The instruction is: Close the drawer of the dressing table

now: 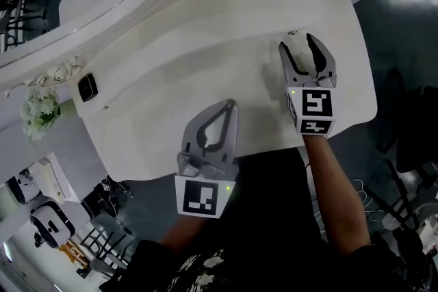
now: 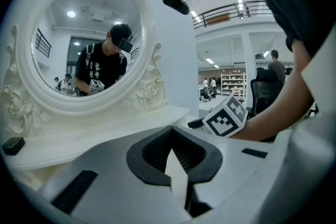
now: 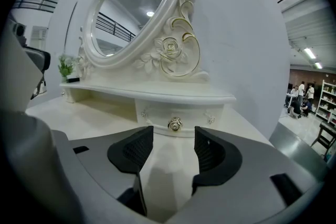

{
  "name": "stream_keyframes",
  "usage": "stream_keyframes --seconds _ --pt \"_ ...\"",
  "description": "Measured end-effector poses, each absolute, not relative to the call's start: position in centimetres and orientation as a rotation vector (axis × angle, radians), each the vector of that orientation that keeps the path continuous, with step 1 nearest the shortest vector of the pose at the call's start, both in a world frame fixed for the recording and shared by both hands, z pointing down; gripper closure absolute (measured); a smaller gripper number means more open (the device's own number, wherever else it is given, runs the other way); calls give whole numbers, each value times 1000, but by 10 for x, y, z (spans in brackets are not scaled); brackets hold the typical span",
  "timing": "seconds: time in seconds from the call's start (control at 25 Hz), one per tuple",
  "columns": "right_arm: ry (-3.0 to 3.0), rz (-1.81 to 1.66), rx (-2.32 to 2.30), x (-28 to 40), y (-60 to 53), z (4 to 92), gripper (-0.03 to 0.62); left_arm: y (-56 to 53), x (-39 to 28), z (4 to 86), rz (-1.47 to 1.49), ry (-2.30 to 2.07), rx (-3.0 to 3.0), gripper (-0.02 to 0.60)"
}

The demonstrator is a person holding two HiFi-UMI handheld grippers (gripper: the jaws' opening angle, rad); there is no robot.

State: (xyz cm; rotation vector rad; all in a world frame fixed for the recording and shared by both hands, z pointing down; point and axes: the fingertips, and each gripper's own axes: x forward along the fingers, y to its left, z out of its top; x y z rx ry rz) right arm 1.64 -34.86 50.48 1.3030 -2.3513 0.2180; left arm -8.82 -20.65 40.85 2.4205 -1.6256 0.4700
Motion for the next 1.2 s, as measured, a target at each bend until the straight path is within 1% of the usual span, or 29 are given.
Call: stream_keyframes --seconds 0.16,0.2,0.24,0.28,0.44,0.56,0.84,1.2 --pt "-2395 219 1300 29 -321 488 383 -196 -85 397 476 -1665 2421 580" --pt "-2420 205 1303 31 -314 478 414 -193 -84 394 476 -1678 2419 580" --pt "-2455 188 1310 32 -307 464 512 -190 -84 390 473 -1693 2417 580" --pt "-2501 165 1316 32 -301 447 594 -188 -83 386 468 -1711 2416 580" --pt "-2663 28 1293 35 -271 381 595 -178 -74 366 406 -1781 2419 580" --pt "-2718 -59 1251 41 -250 349 595 -167 -60 351 379 -1805 2444 580" --pt "-2774 -134 1213 69 -209 310 595 -142 -47 312 347 -1939 2444 580" --pt "-2839 -123 1193 93 -158 285 594 -100 -29 256 300 -2045 2478 580"
